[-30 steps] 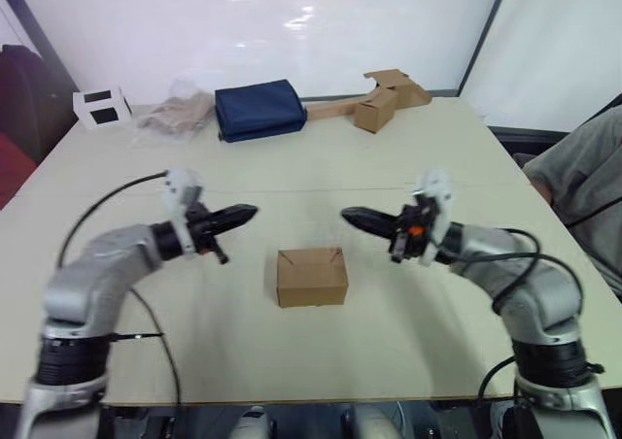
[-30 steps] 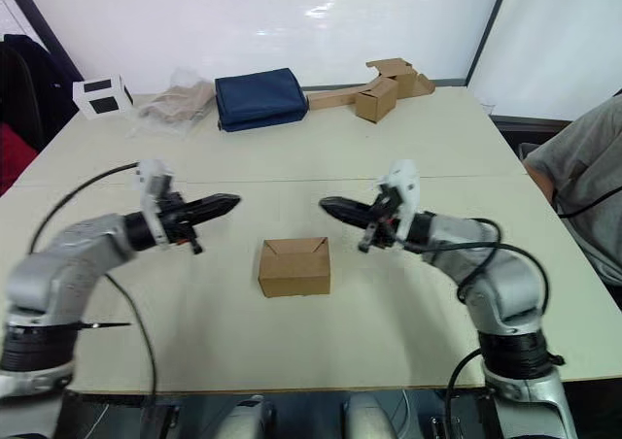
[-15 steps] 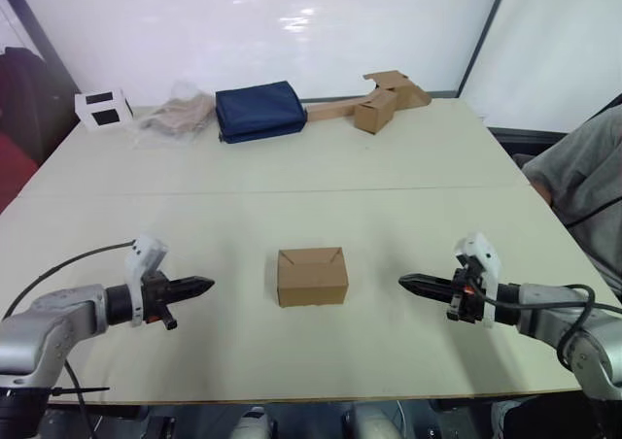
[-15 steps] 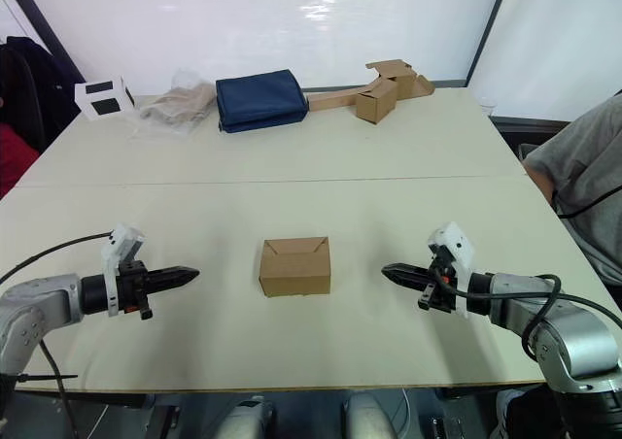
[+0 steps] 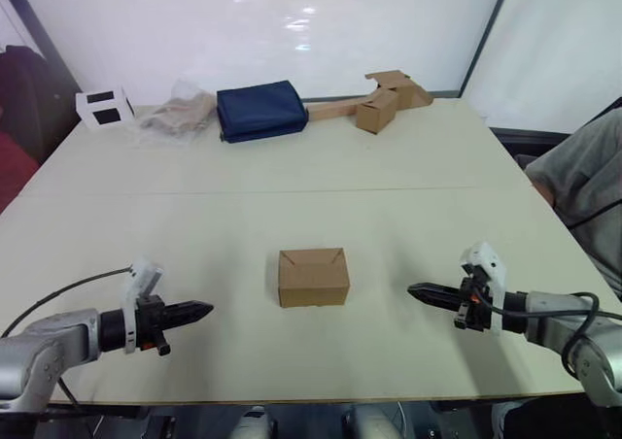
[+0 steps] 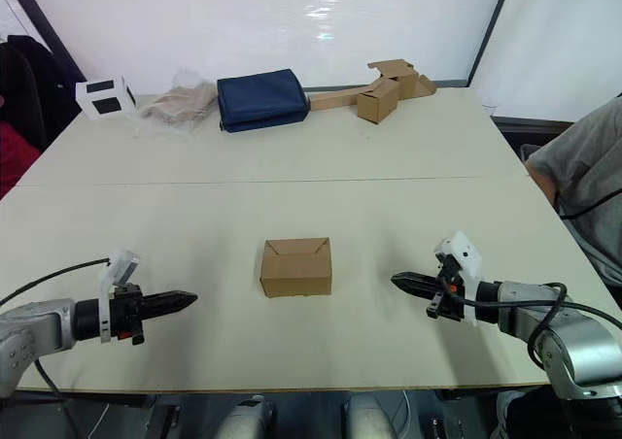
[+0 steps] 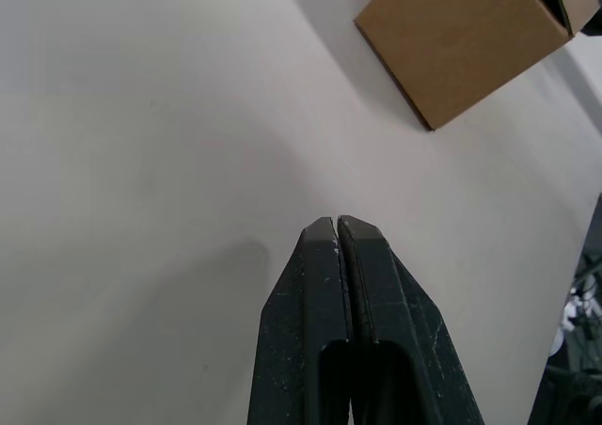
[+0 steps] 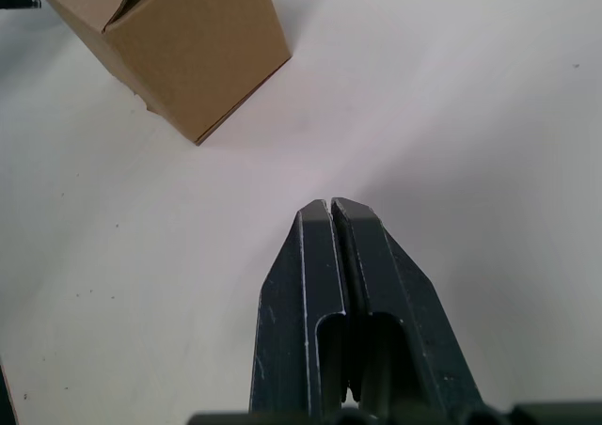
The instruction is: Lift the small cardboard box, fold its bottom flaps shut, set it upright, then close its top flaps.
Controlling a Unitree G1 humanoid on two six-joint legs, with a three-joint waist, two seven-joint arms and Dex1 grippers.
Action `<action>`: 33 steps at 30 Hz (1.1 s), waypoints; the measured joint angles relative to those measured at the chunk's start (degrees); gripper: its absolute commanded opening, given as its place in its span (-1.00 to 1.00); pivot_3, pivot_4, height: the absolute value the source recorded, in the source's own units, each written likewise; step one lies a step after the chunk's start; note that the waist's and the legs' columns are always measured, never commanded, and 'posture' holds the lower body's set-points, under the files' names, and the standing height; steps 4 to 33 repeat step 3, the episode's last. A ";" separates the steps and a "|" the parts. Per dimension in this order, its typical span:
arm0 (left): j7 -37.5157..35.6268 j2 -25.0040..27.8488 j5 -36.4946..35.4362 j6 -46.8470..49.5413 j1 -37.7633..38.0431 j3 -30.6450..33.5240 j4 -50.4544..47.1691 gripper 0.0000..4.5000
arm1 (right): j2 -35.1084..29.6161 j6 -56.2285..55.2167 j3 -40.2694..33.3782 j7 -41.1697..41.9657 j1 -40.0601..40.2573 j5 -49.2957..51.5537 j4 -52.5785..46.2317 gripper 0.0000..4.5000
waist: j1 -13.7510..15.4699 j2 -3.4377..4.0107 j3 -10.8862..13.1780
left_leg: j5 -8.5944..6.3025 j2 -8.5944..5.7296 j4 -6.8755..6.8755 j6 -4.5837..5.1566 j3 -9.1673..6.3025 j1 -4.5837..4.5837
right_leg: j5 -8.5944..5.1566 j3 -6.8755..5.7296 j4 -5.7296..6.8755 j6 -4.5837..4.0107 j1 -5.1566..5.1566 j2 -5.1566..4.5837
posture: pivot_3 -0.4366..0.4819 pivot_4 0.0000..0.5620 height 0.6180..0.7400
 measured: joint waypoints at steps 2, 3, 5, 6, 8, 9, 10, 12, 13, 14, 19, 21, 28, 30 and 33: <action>0.23 0.00 -0.52 0.22 0.01 0.00 -0.87 -0.99 | 0.18 0.00 0.03 -0.24 0.11 0.02 -0.04 -1.00 | 0.00 0.00 0.00 | 0.00 0.00 0.00 0.00 0.00 0.00 | 0.00 0.00 0.00 0.00 0.00 0.00 | -0.05 -0.47 1.00; 0.33 0.00 -0.79 0.31 0.03 0.02 -1.02 -0.99 | 0.26 0.00 0.03 -0.32 0.35 0.05 -0.10 -1.00 | 0.00 0.00 0.00 | 0.00 0.00 0.00 0.00 0.00 0.00 | 0.00 0.00 -0.01 0.00 0.00 0.00 | -0.05 -0.47 1.00; 0.33 0.00 -0.79 0.31 0.03 0.02 -1.02 -0.99 | 0.26 0.00 0.03 -0.32 0.35 0.05 -0.10 -1.00 | 0.00 0.00 0.00 | 0.00 0.00 0.00 0.00 0.00 0.00 | 0.00 0.00 -0.01 0.00 0.00 0.00 | -0.05 -0.47 1.00; 0.33 0.00 -0.79 0.31 0.03 0.02 -1.02 -0.99 | 0.26 0.00 0.03 -0.32 0.35 0.05 -0.10 -1.00 | 0.00 0.00 0.00 | 0.00 0.00 0.00 0.00 0.00 0.00 | 0.00 0.00 -0.01 0.00 0.00 0.00 | -0.05 -0.47 1.00; 0.33 0.00 -0.79 0.31 0.03 0.02 -1.02 -0.99 | 0.26 0.00 0.03 -0.32 0.35 0.05 -0.10 -1.00 | 0.00 0.00 0.00 | 0.00 0.00 0.00 0.00 0.00 0.00 | 0.00 0.00 -0.01 0.00 0.00 0.00 | -0.05 -0.47 1.00; 0.33 0.00 -0.79 0.31 0.03 0.02 -1.02 -0.99 | 0.26 0.00 0.03 -0.32 0.35 0.05 -0.10 -1.00 | 0.00 0.00 0.00 | 0.00 0.00 0.00 0.00 0.00 0.00 | 0.00 0.00 -0.01 0.00 0.00 0.00 | -0.05 -0.47 1.00; 0.33 0.00 -0.79 0.31 0.03 0.02 -1.02 -0.99 | 0.26 0.00 0.03 -0.32 0.35 0.05 -0.10 -1.00 | 0.00 0.00 0.00 | 0.00 0.00 0.00 0.00 0.00 0.00 | 0.00 0.00 -0.01 0.00 0.00 0.00 | -0.05 -0.47 1.00; 0.33 0.00 -0.79 0.31 0.03 0.02 -1.02 -0.99 | 0.26 0.00 0.03 -0.32 0.35 0.05 -0.10 -1.00 | 0.00 0.00 0.00 | 0.00 0.00 0.00 0.00 0.00 0.00 | 0.00 0.00 -0.01 0.00 0.00 0.00 | -0.05 -0.47 1.00; 0.33 0.00 -0.79 0.31 0.03 0.02 -1.02 -0.99 | 0.26 0.00 0.03 -0.32 0.35 0.05 -0.10 -1.00 | 0.00 0.00 0.00 | 0.00 0.00 0.00 0.00 0.00 0.00 | 0.00 0.00 -0.01 0.00 0.00 0.00 | -0.05 -0.47 1.00; 0.33 0.00 -0.79 0.31 0.03 0.02 -1.02 -0.99 | 0.26 0.00 0.03 -0.32 0.35 0.05 -0.10 -1.00 | 0.00 0.00 0.00 | 0.00 0.00 0.00 0.00 0.00 0.00 | 0.00 0.00 -0.01 0.00 0.00 0.00 | -0.05 -0.47 1.00; 0.33 0.00 -0.79 0.31 0.03 0.02 -1.02 -0.99 | 0.26 0.00 0.03 -0.32 0.35 0.05 -0.10 -1.00 | 0.00 0.00 0.00 | 0.00 0.00 0.00 0.00 0.00 0.00 | 0.00 0.00 -0.01 0.00 0.00 0.00 | -0.05 -0.47 1.00; 0.33 0.00 -0.79 0.31 0.03 0.02 -1.02 -0.99 | 0.26 0.00 0.03 -0.32 0.35 0.05 -0.10 -1.00 | 0.00 0.00 0.00 | 0.00 0.00 0.00 0.00 0.00 0.00 | 0.00 0.00 -0.01 0.00 0.00 0.00 | -0.05 -0.47 1.00; 0.33 0.00 -0.79 0.31 0.03 0.02 -1.02 -0.99 | 0.26 0.00 0.03 -0.32 0.35 0.05 -0.10 -1.00 | 0.00 0.00 0.00 | 0.00 0.00 0.00 0.00 0.00 0.00 | 0.00 0.00 -0.01 0.00 0.00 0.00 | -0.05 -0.47 1.00; 0.33 0.00 -0.79 0.31 0.03 0.02 -1.02 -0.99 | 0.26 0.00 0.03 -0.32 0.35 0.05 -0.10 -1.00 | 0.00 0.00 0.00 | 0.00 0.00 0.00 0.00 0.00 0.00 | 0.00 0.00 -0.01 0.00 0.00 0.00 | -0.05 -0.47 1.00; 0.33 0.00 -0.79 0.31 0.03 0.02 -1.02 -0.99 | 0.26 0.00 0.03 -0.32 0.35 0.05 -0.10 -1.00 | 0.00 0.00 0.00 | 0.00 0.00 0.00 0.00 0.00 0.00 | 0.00 0.00 -0.01 0.00 0.00 0.00 | -0.05 -0.47 1.00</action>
